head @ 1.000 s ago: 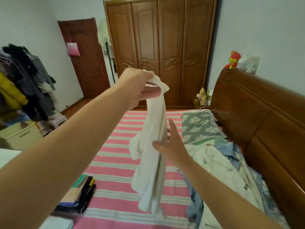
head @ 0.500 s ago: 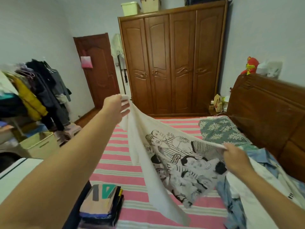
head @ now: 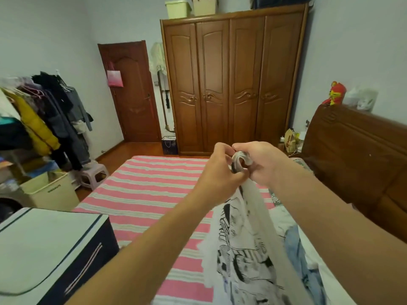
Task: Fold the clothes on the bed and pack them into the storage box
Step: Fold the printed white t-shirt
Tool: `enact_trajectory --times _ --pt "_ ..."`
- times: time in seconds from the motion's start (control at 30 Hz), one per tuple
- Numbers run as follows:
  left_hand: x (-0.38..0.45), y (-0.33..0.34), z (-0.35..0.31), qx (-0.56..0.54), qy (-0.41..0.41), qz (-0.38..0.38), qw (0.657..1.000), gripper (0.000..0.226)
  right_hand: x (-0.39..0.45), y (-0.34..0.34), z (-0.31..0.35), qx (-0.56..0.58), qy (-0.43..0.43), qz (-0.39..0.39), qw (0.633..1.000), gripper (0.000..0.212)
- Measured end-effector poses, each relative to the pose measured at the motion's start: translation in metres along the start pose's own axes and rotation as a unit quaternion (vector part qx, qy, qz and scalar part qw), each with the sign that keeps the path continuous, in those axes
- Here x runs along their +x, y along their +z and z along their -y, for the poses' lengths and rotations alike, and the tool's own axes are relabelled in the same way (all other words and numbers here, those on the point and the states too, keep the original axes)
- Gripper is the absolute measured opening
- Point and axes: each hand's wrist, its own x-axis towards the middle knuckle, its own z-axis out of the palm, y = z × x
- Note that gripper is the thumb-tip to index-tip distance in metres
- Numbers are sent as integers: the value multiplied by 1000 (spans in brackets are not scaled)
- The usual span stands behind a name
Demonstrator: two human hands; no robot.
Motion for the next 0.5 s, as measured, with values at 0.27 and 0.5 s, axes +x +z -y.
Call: enact_trajectory --times 0.27,0.5 --pt "-1 -3 -1 -101 7 25 995 16 -9 -35 9 -35 -72 57 995 19" --pt "13 18 -23 -90 -7 18 996 15 -7 -63 -10 -20 -90 175 980 48"
